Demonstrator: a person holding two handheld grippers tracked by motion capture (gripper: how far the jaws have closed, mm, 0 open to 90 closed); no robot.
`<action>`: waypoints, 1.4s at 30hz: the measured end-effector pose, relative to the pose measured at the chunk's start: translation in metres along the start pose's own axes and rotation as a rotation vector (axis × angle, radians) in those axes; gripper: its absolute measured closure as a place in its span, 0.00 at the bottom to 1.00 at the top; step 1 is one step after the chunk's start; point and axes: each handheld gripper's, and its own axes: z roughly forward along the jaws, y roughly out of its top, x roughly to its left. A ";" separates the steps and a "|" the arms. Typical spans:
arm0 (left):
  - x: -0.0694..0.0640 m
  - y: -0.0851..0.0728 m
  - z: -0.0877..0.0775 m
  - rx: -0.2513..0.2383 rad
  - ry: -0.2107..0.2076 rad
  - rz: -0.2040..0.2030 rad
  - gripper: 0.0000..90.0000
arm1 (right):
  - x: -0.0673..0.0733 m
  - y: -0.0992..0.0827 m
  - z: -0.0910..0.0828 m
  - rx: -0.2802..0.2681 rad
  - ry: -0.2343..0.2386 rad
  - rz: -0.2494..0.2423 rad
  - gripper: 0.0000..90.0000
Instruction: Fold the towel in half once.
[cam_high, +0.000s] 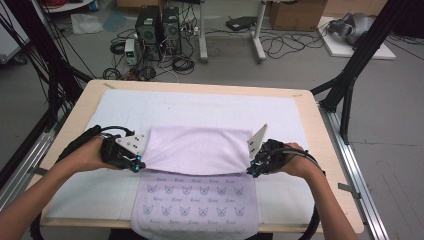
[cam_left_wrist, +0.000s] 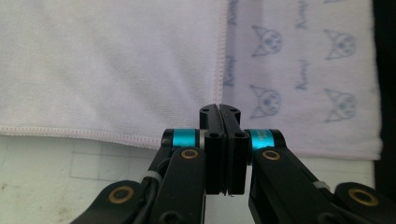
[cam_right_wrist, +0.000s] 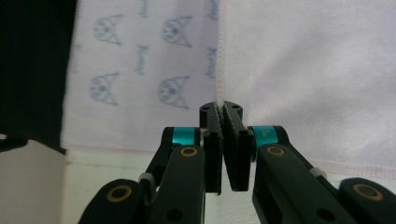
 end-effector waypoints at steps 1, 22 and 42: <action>-0.006 0.001 -0.004 -0.019 -0.032 0.006 0.98 | 0.004 0.000 -0.002 -0.013 0.021 -0.007 0.97; 0.021 -0.019 -0.012 -0.186 0.211 -0.114 0.41 | -0.006 -0.012 -0.017 -0.144 -0.203 0.181 0.50; 0.107 -0.014 0.027 -0.110 0.185 -0.213 0.40 | -0.096 0.003 0.027 0.155 -0.287 0.278 0.58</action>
